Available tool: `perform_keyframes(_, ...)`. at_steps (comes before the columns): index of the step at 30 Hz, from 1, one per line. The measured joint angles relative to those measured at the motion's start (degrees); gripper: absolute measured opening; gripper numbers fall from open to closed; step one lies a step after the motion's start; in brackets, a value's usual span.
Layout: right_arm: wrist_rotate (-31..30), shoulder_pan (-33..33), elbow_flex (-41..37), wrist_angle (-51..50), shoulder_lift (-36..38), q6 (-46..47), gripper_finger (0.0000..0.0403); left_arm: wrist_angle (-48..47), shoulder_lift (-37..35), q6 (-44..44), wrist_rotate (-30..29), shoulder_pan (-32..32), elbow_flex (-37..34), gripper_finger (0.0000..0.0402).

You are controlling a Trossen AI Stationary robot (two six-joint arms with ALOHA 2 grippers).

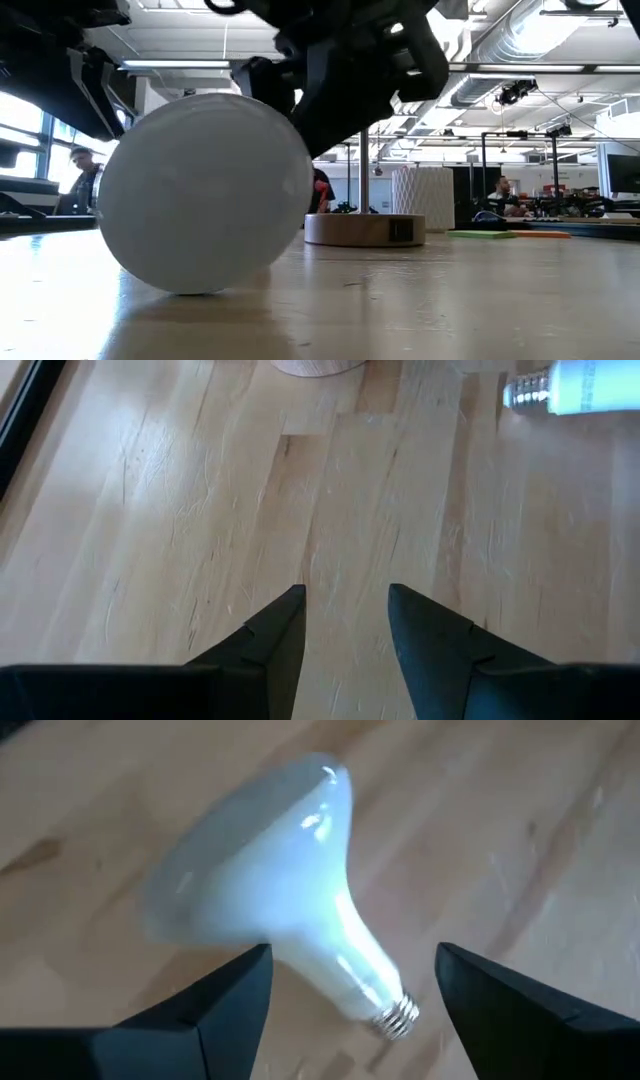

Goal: Screw lightbulb
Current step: Insert the white lightbulb into the brown lamp

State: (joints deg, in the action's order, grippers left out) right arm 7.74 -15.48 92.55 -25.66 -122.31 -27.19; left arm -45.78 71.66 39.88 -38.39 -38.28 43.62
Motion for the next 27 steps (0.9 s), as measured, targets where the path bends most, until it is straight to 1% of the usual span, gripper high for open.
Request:
perform_keyframes(5, 3.4, 0.3, 0.2, 1.9, -2.0, -0.7, 0.0277, 0.1, 0.0, -0.2, 0.0, 0.0, 0.0, 0.0138)
perform_keyframes(8, 5.5, 0.5, 2.2, 1.9, -4.3, -0.5, 0.0277, 0.4, 0.0, -1.6, 0.0, 0.0, 0.0, 0.0138)
perform_keyframes(12, 8.0, 0.7, 7.0, 0.8, -8.0, 0.2, 0.0277, 0.4, 0.0, -2.1, 0.1, 0.4, 0.0, 0.0138)
perform_keyframes(19, 12.6, 2.1, 16.0, -4.5, -15.2, 2.0, 0.0273, 0.6, 0.0, -2.0, 0.3, 0.5, 0.0, 0.0138)
perform_keyframes(21, 12.9, 2.5, 17.5, -4.7, -16.5, 2.9, 0.0262, 0.6, 0.0, -1.7, 0.5, 0.5, 0.0, 0.0138)
perform_keyframes(23, 13.3, 2.7, 17.9, -4.9, -17.1, 3.2, 0.0241, 0.6, 0.0, -1.2, 0.5, 0.5, 0.0, 0.0138)
perform_keyframes(27, 13.6, 2.9, 18.0, -4.3, -17.1, 4.9, 0.0175, 0.8, 0.0, -0.9, 0.5, 0.5, 0.0, 0.0138)
